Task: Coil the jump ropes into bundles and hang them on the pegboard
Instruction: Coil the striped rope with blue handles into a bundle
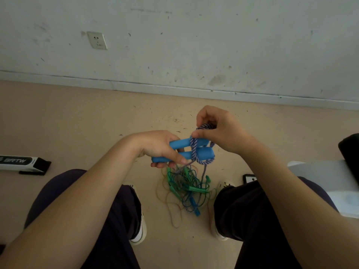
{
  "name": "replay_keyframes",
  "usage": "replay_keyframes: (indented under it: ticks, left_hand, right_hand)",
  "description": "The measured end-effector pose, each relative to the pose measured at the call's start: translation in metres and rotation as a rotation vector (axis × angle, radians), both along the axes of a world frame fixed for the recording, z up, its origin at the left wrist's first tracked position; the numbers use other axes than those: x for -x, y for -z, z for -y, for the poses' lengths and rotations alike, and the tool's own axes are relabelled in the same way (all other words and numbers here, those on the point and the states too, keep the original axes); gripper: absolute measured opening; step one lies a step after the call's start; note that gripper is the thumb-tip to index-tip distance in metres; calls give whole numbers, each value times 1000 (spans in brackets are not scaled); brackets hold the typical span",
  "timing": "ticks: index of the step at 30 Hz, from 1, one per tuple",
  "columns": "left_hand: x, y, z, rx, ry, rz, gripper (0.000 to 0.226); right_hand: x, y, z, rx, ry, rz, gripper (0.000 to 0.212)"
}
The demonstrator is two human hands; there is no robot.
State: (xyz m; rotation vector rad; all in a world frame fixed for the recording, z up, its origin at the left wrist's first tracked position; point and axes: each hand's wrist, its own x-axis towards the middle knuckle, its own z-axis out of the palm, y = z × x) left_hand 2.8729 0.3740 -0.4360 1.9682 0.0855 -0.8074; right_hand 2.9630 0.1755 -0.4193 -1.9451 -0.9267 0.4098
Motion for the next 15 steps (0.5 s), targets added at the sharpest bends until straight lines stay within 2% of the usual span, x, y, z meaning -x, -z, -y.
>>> replay_keyframes:
  ticks: [4, 11, 15]
  left_hand:
    - [1, -1, 5, 100, 87, -15, 14]
    - [-2, -2, 2, 205, -50, 94, 22]
    - [-2, -3, -4, 280, -82, 128, 18]
  right_hand:
    - [-1, 3, -2, -50, -21, -69, 29]
    - [-5, 4, -1, -33, -18, -224, 11]
    - [-2, 4, 1, -100, -66, -405, 27]
